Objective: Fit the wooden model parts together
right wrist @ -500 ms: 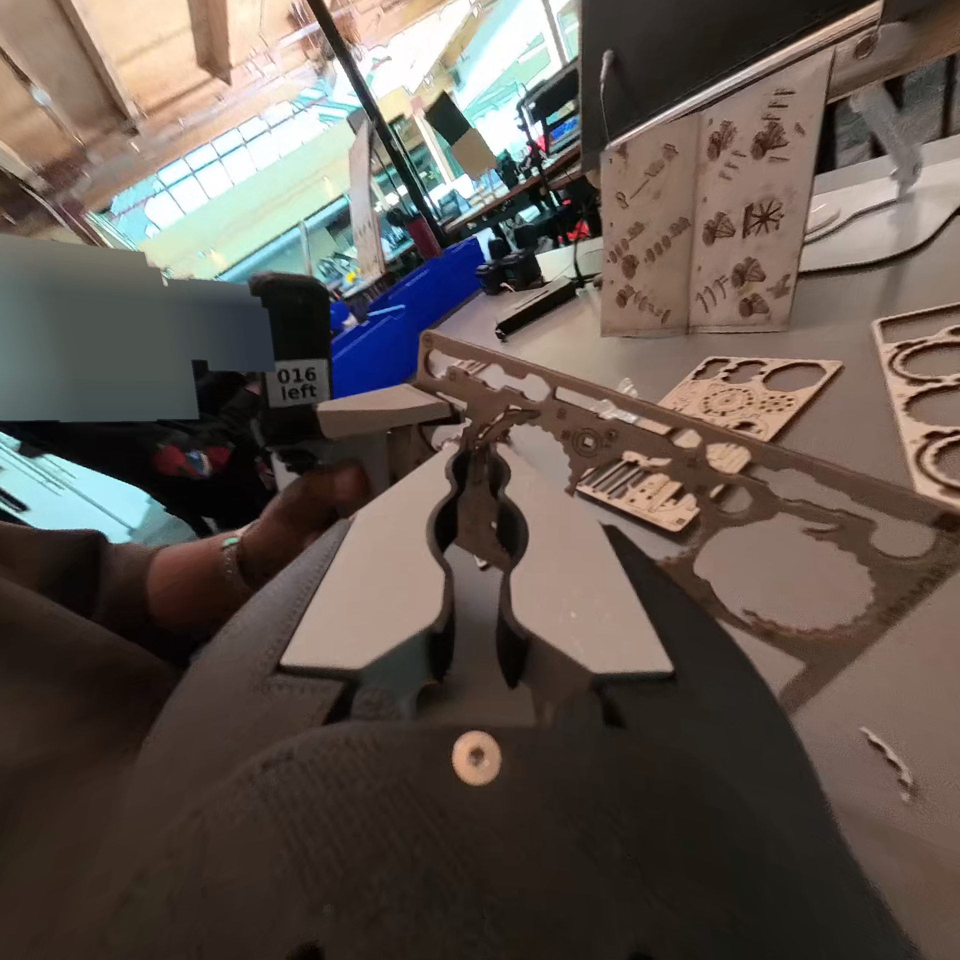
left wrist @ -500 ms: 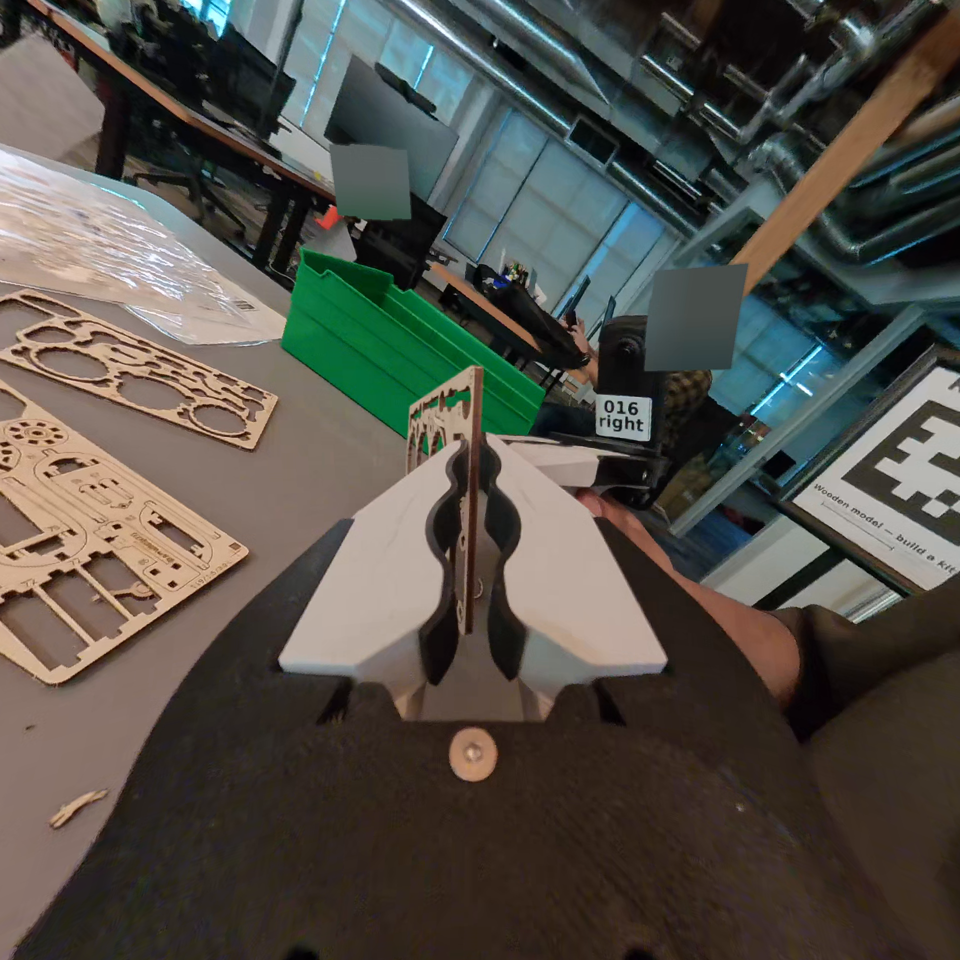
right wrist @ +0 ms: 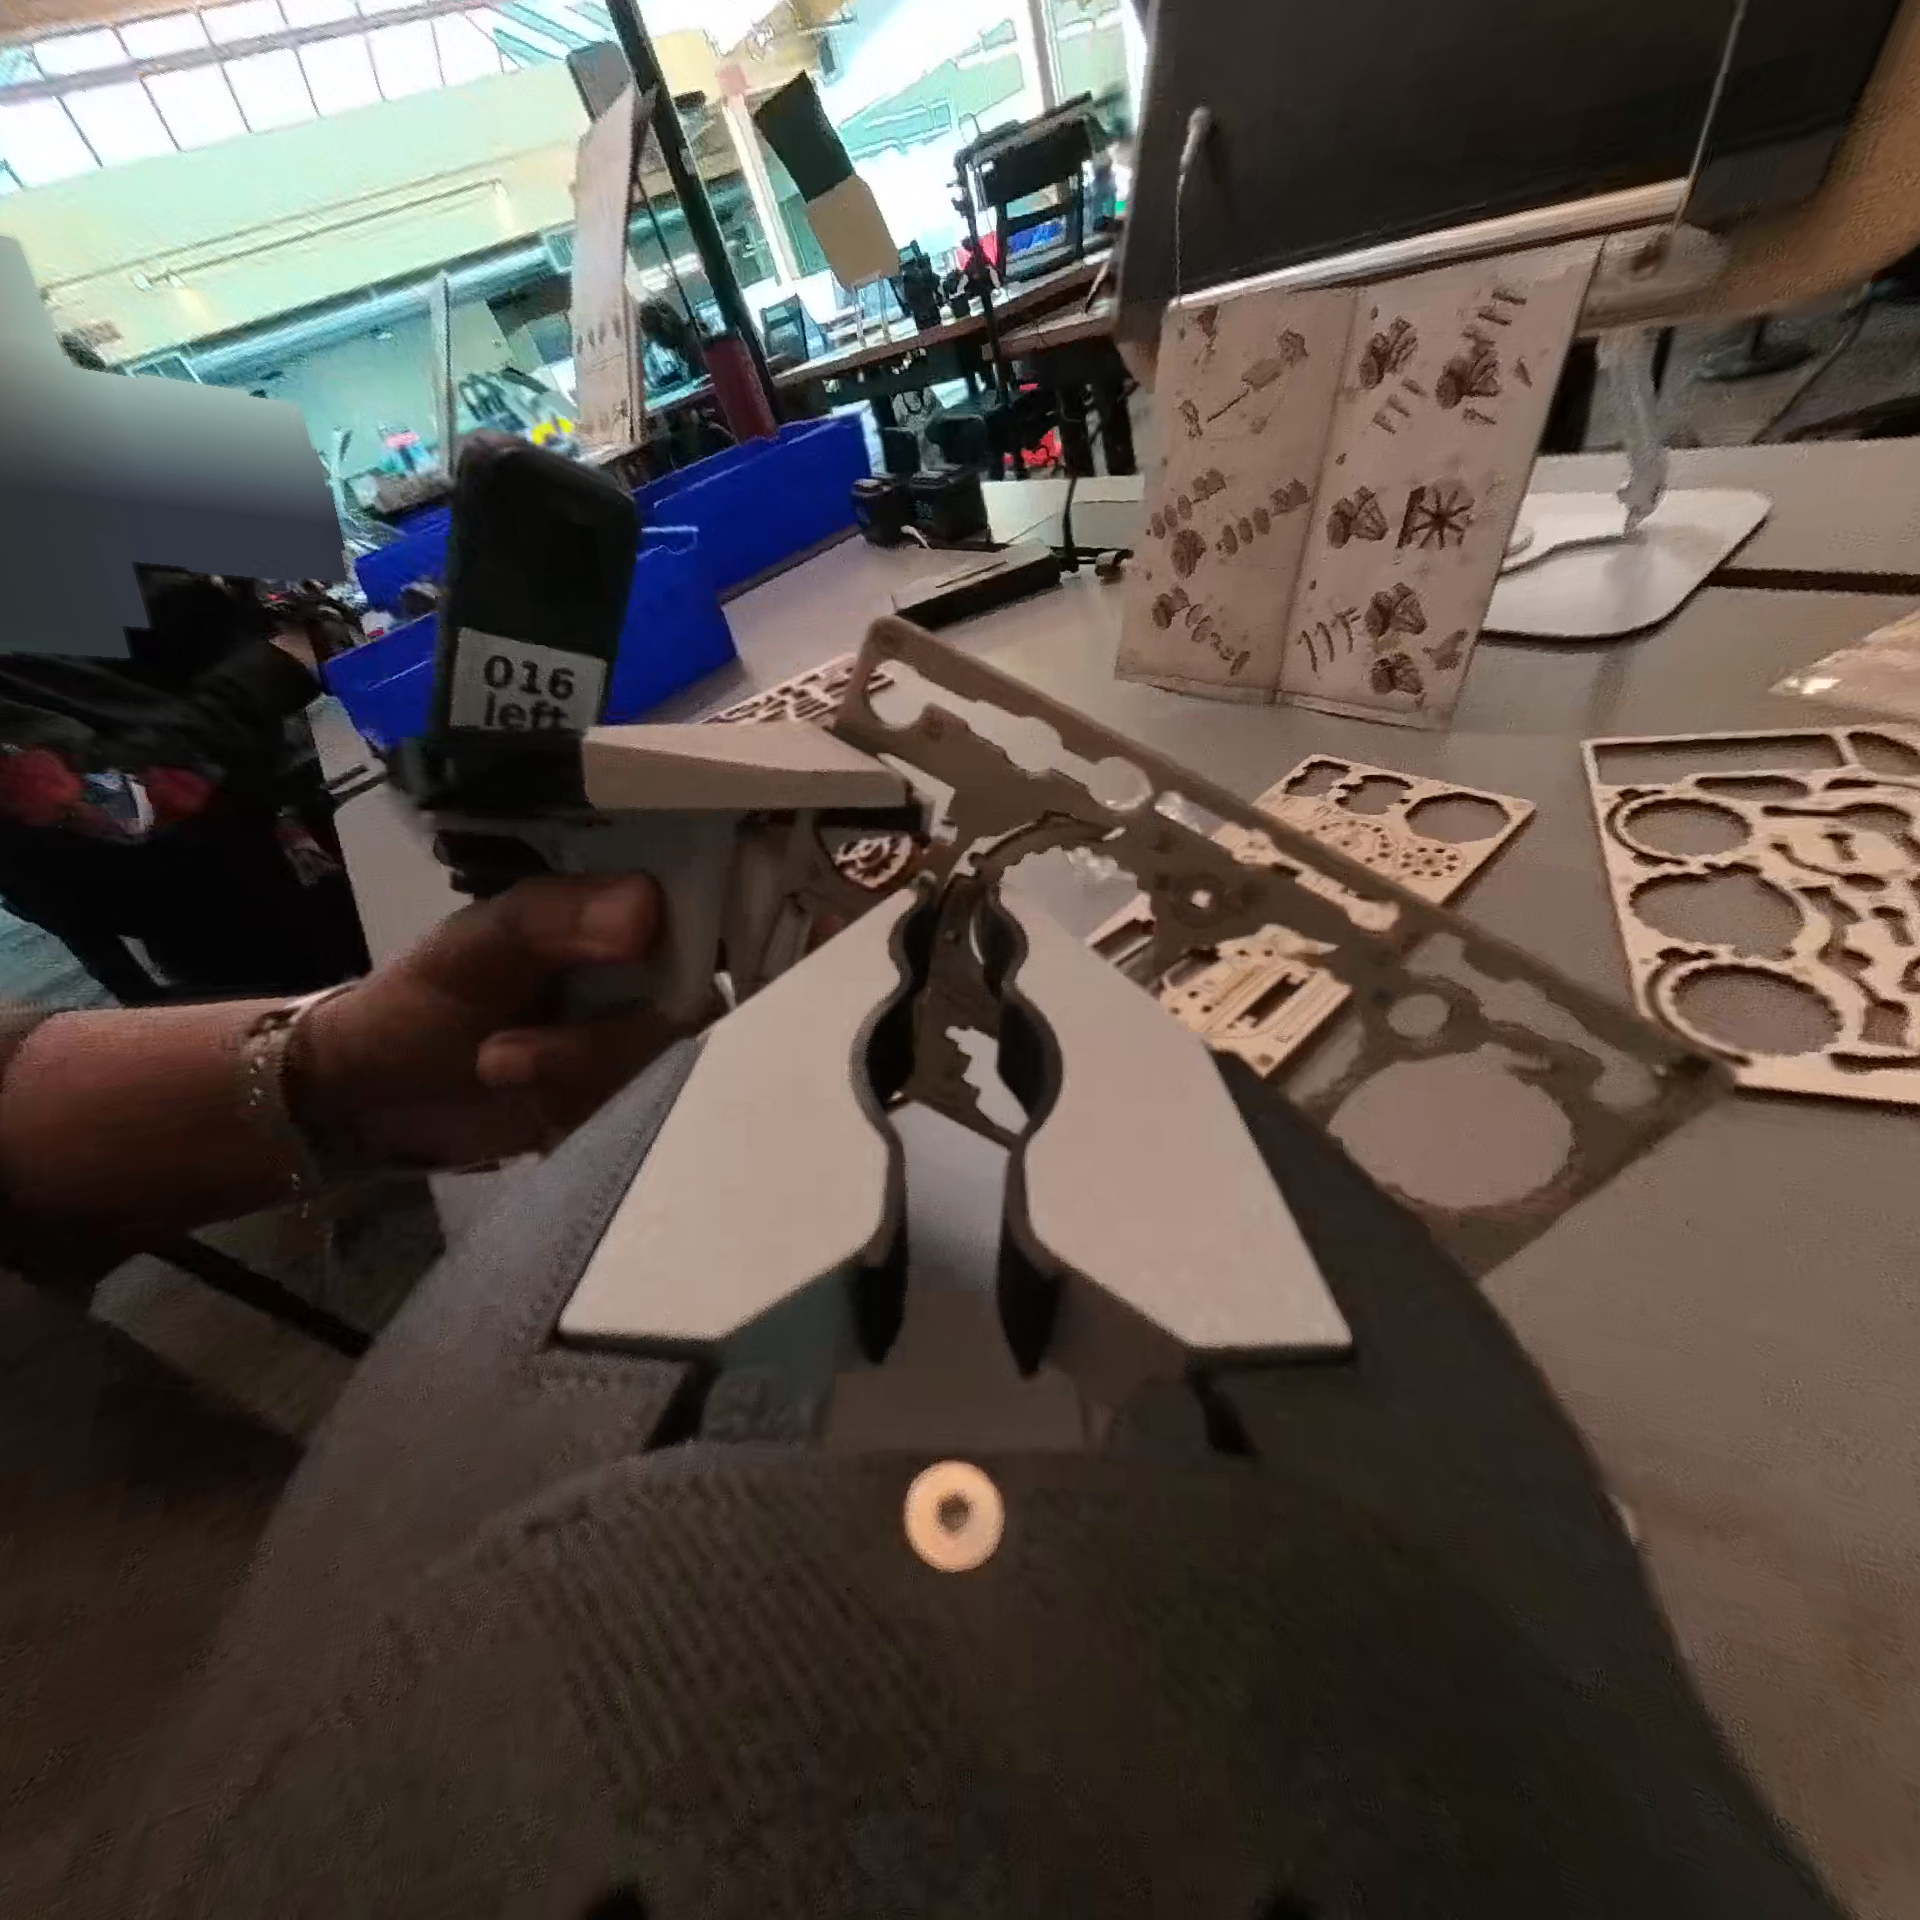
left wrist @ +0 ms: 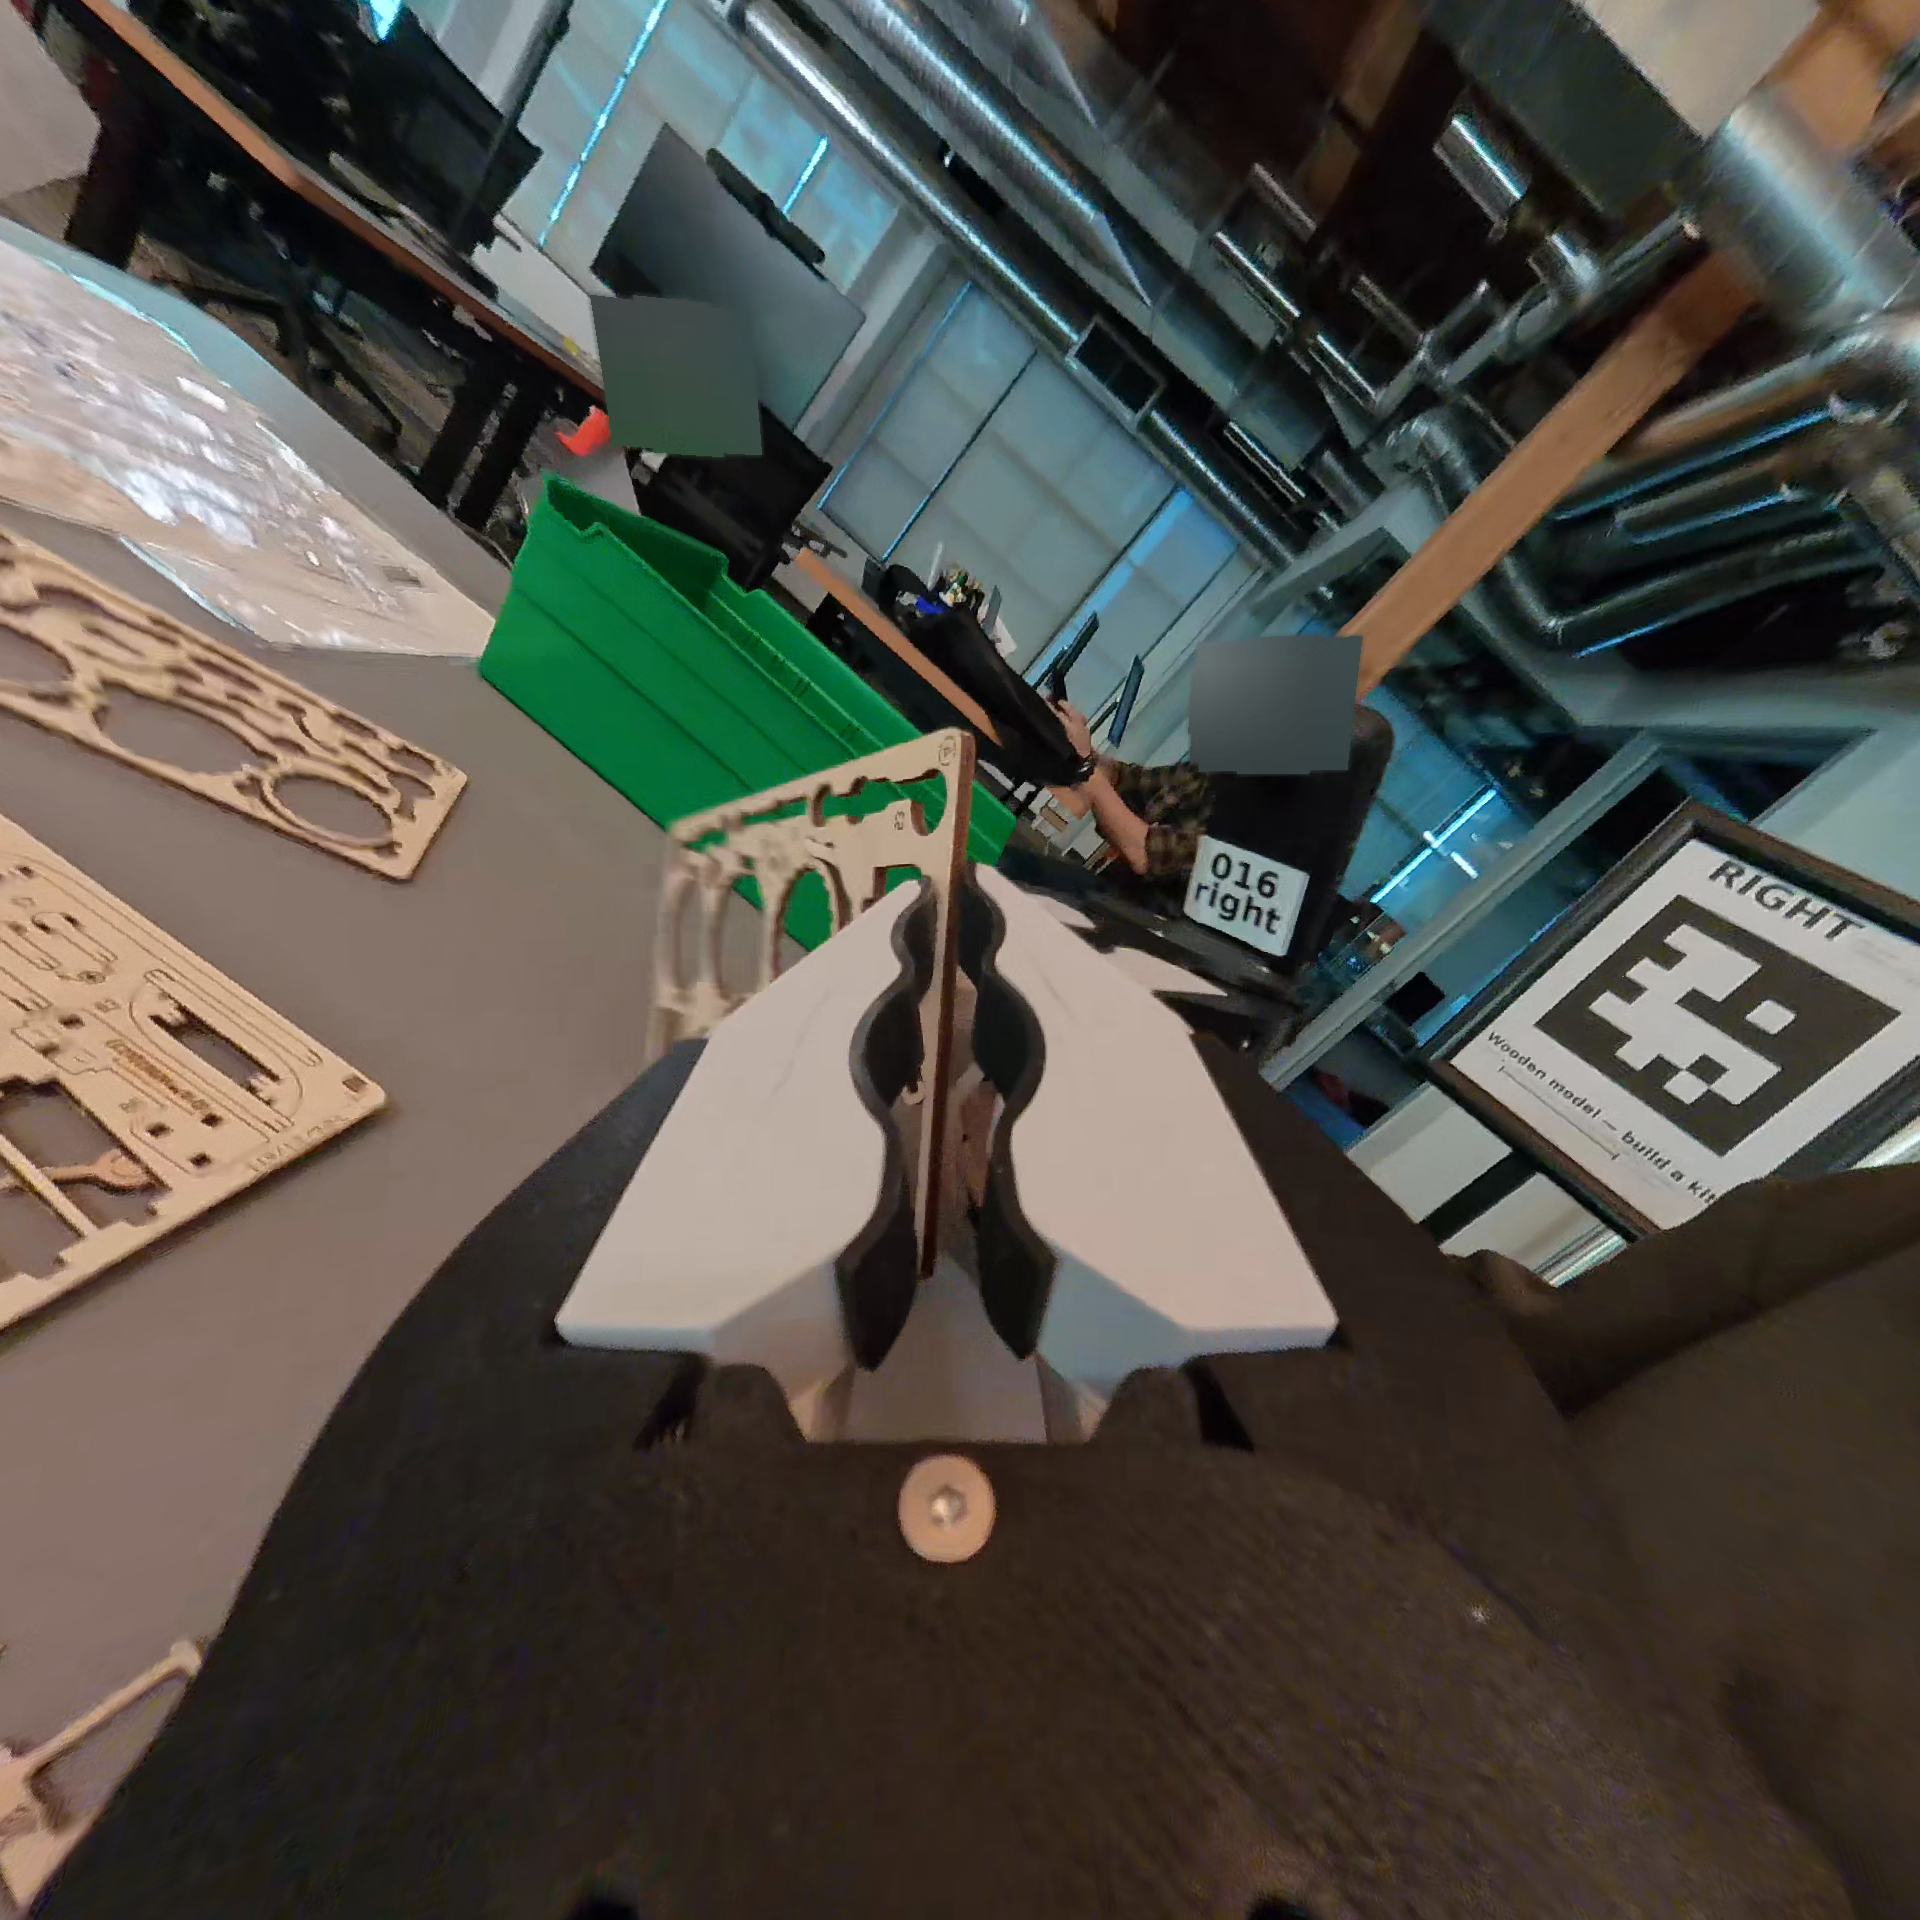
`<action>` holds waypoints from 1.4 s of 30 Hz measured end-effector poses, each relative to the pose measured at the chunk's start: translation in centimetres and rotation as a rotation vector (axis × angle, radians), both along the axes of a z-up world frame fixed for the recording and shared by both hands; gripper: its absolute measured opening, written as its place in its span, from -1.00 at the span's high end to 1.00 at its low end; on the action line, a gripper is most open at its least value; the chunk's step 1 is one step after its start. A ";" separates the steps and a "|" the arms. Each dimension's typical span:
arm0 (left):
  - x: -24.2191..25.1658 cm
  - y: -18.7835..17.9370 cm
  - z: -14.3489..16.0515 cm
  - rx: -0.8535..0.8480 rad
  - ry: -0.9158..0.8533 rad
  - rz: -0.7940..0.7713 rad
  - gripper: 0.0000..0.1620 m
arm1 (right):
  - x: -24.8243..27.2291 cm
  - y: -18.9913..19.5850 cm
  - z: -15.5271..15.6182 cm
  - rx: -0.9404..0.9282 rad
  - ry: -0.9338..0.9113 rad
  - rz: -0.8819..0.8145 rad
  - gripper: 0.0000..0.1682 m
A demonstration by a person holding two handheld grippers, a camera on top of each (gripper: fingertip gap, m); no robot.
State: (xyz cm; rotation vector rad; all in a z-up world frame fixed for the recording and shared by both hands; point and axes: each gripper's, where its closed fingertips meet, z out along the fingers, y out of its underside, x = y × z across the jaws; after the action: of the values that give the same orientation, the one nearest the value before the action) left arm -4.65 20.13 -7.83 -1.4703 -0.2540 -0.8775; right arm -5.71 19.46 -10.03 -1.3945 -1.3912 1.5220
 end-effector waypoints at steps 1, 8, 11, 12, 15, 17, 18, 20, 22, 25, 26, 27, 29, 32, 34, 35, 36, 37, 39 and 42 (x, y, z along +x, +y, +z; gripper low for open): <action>-0.2 -0.1 0.4 0.015 0.018 0.009 1.00 | 0.2 -0.1 0.5 0.000 0.029 0.009 0.92; -0.7 -0.4 1.1 0.034 -0.022 0.008 1.00 | 0.3 -1.4 1.5 -0.011 0.101 0.068 0.67; -1.8 -0.6 1.4 0.032 -0.055 0.020 1.00 | 1.4 -0.8 2.7 -0.058 0.163 0.129 0.81; -2.3 -0.6 1.4 0.033 -0.063 0.027 1.00 | 1.8 0.2 3.3 -0.045 0.198 0.106 0.77; -2.3 -0.6 0.9 -0.010 -0.065 -0.045 1.00 | 2.8 4.8 3.6 0.017 0.239 -0.049 0.66; -1.7 -0.8 0.7 -0.020 -0.067 -0.129 1.00 | 2.6 6.9 2.2 0.083 0.170 -0.104 0.39; -1.2 -0.9 0.3 -0.046 -0.064 -0.185 1.00 | 2.5 7.2 1.7 0.100 0.138 -0.105 0.29; 0.0 -1.5 -0.1 -0.071 -0.029 -0.302 0.99 | 2.3 6.6 0.8 0.111 0.095 -0.053 0.24; 0.5 -2.1 -0.5 -0.108 0.019 -0.372 0.99 | 2.4 4.3 -0.4 0.103 0.022 0.098 0.50; 0.5 -2.6 -0.4 -0.108 0.063 -0.399 0.99 | 3.2 0.8 -0.6 -0.040 -0.014 0.339 0.68; 0.4 -2.7 -0.3 -0.107 0.068 -0.401 0.99 | 3.3 0.4 -0.4 -0.091 -0.008 0.373 0.68; 0.5 -2.7 -0.3 -0.103 0.079 -0.403 0.98 | 3.4 0.4 -0.2 -0.132 -0.002 0.385 0.66; 0.8 -2.8 0.0 -0.082 0.099 -0.410 0.99 | 3.6 0.3 0.2 -0.183 0.002 0.415 0.65; 2.4 -3.4 0.1 -0.064 0.116 -0.495 0.98 | 3.9 0.1 0.1 -0.203 -0.009 0.455 0.73; 2.4 -3.2 0.1 -0.064 0.145 -0.464 0.98 | 3.9 0.1 0.1 -0.163 -0.006 0.440 0.74; 2.4 -3.2 0.1 -0.063 0.157 -0.467 0.98 | 3.9 0.1 0.1 -0.129 -0.009 0.436 0.75; 2.5 -3.4 0.1 -0.064 0.163 -0.482 0.98 | 4.0 0.0 -0.1 -0.083 -0.017 0.430 0.77; 2.6 -3.6 0.0 -0.064 0.175 -0.492 0.99 | 4.0 0.0 -0.2 -0.019 -0.020 0.420 0.80; 3.1 -4.0 -0.1 -0.072 0.225 -0.523 0.98 | 4.2 0.0 -0.3 0.136 -0.020 0.387 0.88; 3.5 -4.3 -0.3 -0.077 0.333 -0.528 0.99 | 4.3 0.1 0.0 0.284 -0.032 0.345 0.72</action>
State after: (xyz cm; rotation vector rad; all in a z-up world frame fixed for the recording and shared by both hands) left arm -1.12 15.84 -8.12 -1.7619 0.3687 -1.0235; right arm -1.41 19.52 -10.06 -1.0485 -1.8602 1.4389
